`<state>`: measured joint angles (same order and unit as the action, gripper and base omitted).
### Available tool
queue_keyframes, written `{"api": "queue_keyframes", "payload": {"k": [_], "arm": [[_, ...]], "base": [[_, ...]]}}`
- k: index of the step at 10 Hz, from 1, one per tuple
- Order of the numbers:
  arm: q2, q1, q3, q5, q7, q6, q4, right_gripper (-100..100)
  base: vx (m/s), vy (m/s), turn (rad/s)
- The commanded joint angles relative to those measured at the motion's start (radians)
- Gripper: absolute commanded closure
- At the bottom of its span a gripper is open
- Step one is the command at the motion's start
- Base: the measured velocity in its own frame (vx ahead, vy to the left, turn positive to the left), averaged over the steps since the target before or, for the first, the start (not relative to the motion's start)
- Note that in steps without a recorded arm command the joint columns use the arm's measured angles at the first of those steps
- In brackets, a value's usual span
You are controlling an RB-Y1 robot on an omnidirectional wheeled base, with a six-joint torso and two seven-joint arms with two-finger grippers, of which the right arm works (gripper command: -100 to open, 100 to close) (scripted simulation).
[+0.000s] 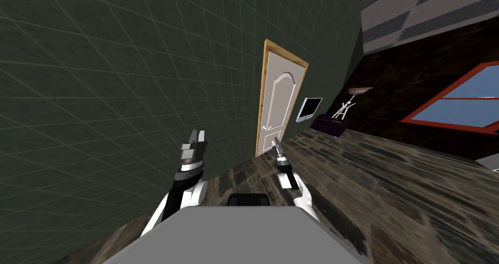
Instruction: Pull the door open
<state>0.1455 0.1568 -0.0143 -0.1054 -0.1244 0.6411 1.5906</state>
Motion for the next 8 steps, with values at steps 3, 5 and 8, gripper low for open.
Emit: {"api": "queue_keyframes", "payload": {"k": [3, 5, 8], "arm": [[0.007, -0.022, -0.004, -0.004, -0.01, 0.014, -0.074, -100], [0.016, -0.046, -0.004, -0.005, -0.019, 0.019, -0.13, -100], [0.029, -0.081, -0.005, -0.008, -0.034, 0.027, -0.215, -100]], "base": [[0.073, -0.094, 0.073], [0.038, -0.067, 0.085], [0.078, -0.104, 0.099]]}}
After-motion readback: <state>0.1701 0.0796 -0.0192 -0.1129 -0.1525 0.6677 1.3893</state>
